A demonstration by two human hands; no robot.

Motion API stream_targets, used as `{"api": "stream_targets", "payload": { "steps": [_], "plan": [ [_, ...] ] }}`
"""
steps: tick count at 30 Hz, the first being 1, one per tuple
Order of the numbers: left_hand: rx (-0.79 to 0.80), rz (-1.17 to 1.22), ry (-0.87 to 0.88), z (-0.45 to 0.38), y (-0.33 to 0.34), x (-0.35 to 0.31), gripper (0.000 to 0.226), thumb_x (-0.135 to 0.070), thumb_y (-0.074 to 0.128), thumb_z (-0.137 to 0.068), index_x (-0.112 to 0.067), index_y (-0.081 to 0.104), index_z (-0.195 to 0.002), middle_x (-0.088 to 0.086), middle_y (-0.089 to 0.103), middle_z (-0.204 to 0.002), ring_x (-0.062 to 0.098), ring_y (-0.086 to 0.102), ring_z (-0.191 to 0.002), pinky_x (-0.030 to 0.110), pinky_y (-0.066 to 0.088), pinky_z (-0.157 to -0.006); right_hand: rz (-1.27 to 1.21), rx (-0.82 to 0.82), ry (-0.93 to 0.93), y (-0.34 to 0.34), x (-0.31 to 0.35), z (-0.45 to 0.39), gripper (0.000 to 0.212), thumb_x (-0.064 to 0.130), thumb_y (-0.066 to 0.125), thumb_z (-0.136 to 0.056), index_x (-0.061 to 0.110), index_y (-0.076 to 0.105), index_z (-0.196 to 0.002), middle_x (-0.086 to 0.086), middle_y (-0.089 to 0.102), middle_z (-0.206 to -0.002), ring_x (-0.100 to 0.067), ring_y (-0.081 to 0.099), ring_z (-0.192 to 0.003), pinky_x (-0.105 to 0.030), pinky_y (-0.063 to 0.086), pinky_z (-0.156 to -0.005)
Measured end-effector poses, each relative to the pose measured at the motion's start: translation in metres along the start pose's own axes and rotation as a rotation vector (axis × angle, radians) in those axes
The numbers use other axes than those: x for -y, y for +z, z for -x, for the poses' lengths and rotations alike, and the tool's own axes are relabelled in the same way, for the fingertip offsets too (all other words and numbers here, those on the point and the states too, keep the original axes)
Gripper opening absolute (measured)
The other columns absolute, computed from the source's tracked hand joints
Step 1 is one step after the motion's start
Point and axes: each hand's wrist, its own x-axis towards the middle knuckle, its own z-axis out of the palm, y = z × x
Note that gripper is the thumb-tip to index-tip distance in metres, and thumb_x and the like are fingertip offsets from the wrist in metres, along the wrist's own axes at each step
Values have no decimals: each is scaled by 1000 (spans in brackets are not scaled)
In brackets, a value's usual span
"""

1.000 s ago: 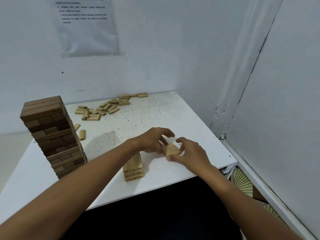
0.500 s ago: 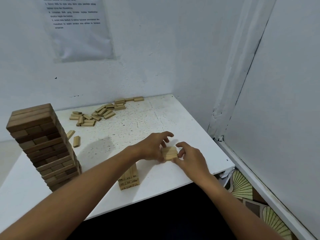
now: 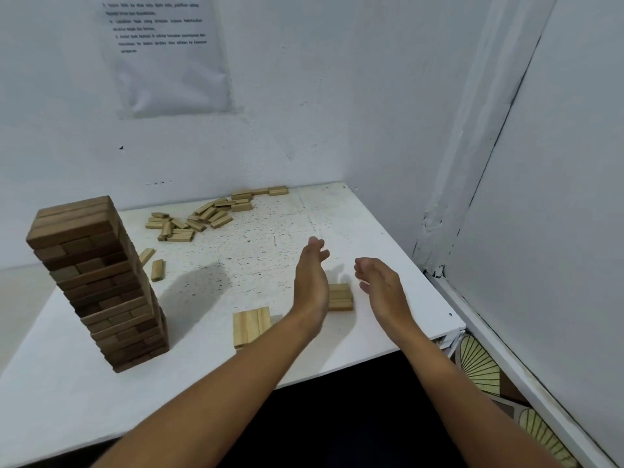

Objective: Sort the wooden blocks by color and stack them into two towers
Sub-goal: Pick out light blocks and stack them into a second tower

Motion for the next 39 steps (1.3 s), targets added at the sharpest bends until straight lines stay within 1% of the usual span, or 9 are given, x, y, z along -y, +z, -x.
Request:
{"api": "stream_targets", "payload": {
  "steps": [8,12,16,20,26,31,34,37,39],
  "plan": [
    [-82,131,82,14,6,34,58,-50,14,-101,-24,43,-143,-5,44,-148,6,33,-138,24,19,-106,-233,79,88,7,4,8,54,48,22,-103,17,49,-138,-8,49,-144,-17,43,-136,-38,27,-118],
    [-78,140,105,13,4,44,61,-51,16,-99,-21,37,-147,-3,40,-151,3,33,-136,21,21,-108,-283,111,83,11,3,8,66,59,22,-93,24,38,-146,-2,35,-155,-15,28,-144,-38,20,-121],
    [-74,149,125,11,4,40,78,-62,19,-82,-23,34,-148,-3,38,-152,-1,31,-133,21,19,-107,-294,158,42,15,5,9,76,66,22,-81,32,29,-149,7,23,-159,-9,18,-147,-37,14,-122],
    [-79,143,109,11,5,42,68,-57,17,-92,-23,35,-148,-3,37,-153,4,30,-139,23,20,-111,-279,187,20,21,3,11,74,67,20,-82,36,23,-150,16,19,-159,0,14,-146,-34,10,-122],
    [-46,128,110,13,7,43,82,-64,19,-80,-23,33,-149,-1,34,-154,5,27,-141,28,17,-119,-228,223,-24,21,-2,11,59,65,18,-87,48,18,-143,21,15,-158,7,12,-144,-31,7,-123],
    [-38,102,103,10,6,47,78,-67,20,-84,-23,35,-147,-1,35,-153,5,27,-141,27,18,-118,-220,249,-51,21,-4,10,70,79,24,-76,51,19,-140,21,14,-159,8,12,-144,-29,7,-122],
    [-47,-61,153,11,5,48,54,-53,29,-100,-23,37,-145,-8,37,-148,4,31,-138,22,22,-111,-248,219,-45,20,-5,9,58,69,24,-89,46,23,-142,16,19,-159,5,16,-143,-27,12,-120],
    [-92,-309,253,10,1,36,45,-17,50,-97,-20,41,-141,-8,43,-144,7,35,-135,19,26,-104,-226,135,-46,11,-2,6,42,32,38,-105,27,34,-147,10,34,-150,-1,29,-138,-22,25,-109],
    [-126,-533,298,3,-3,19,52,-14,60,-87,-19,48,-137,-4,49,-141,13,39,-133,26,30,-106,-110,98,-83,0,-1,-1,42,5,49,-98,16,47,-138,5,48,-138,-7,41,-133,-15,33,-102]
  ]
}}
